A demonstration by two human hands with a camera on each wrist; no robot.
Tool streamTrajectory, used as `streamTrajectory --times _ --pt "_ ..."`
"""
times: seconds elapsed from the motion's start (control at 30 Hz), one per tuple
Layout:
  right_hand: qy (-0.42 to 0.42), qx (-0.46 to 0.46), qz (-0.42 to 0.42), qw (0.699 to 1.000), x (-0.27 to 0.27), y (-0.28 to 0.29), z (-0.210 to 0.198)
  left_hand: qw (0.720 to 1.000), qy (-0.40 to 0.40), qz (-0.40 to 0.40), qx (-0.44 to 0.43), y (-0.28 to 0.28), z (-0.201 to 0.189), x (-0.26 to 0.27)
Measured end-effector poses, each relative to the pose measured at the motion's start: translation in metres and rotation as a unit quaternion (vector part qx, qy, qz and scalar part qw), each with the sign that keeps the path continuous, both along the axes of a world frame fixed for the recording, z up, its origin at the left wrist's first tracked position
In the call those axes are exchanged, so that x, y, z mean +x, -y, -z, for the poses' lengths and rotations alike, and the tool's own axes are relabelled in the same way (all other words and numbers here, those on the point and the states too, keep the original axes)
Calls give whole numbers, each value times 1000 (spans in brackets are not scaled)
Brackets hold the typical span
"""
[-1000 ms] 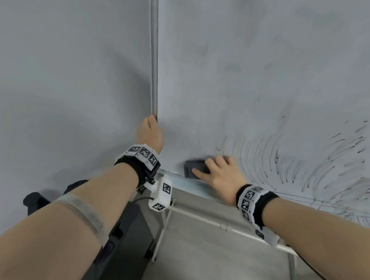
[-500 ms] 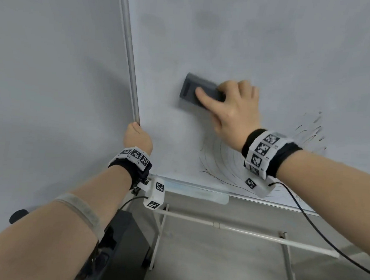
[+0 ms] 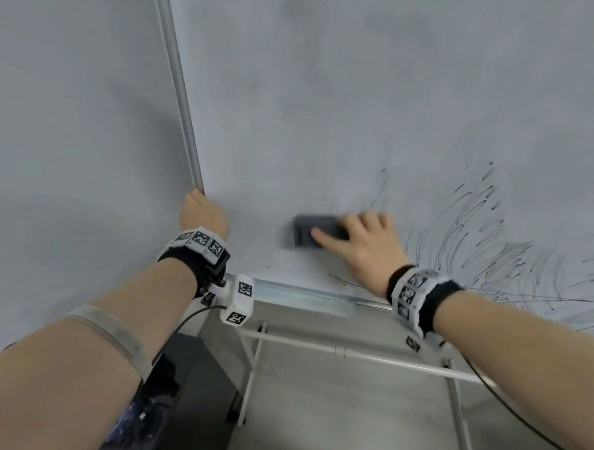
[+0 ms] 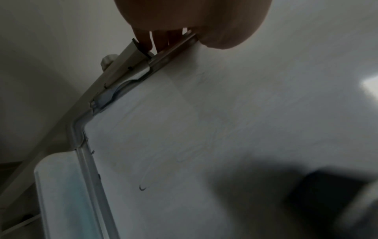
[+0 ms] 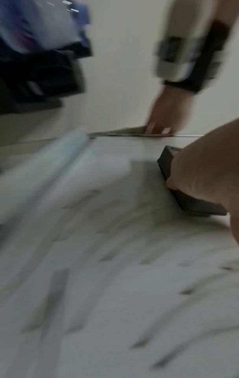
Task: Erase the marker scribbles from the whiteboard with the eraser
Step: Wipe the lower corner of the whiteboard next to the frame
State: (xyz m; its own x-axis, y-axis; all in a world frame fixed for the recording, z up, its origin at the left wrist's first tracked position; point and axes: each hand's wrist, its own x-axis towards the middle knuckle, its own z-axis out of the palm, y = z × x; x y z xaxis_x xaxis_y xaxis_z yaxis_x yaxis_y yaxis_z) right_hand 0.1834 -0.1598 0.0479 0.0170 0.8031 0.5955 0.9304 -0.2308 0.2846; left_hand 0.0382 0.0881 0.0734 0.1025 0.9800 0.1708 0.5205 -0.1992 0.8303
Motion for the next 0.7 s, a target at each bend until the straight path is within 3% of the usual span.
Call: streamTrajectory --times 0.17,0.27,0.33,0.43,0.57,0.63,0.7 --pt "-19 219 57 974 28 -2 -130 1000 13 3 1 5 -2 -1" --pt "0 248 67 966 35 5 -147 1000 24 -10 3 7 1 2" --pt "9 221 37 974 31 9 -120 999 29 -21 3 8 3 3" --pt "16 81 -8 997 27 24 -39 999 28 -21 5 7 2 4" --pt "-18 -98 39 994 11 61 74 1000 25 -17 6 5 1 5" --pt "-24 -143 59 988 2 71 99 999 27 -26 8 4 3 3" --pt "-22 -134 51 989 6 74 92 999 26 -28 12 6 3 3"
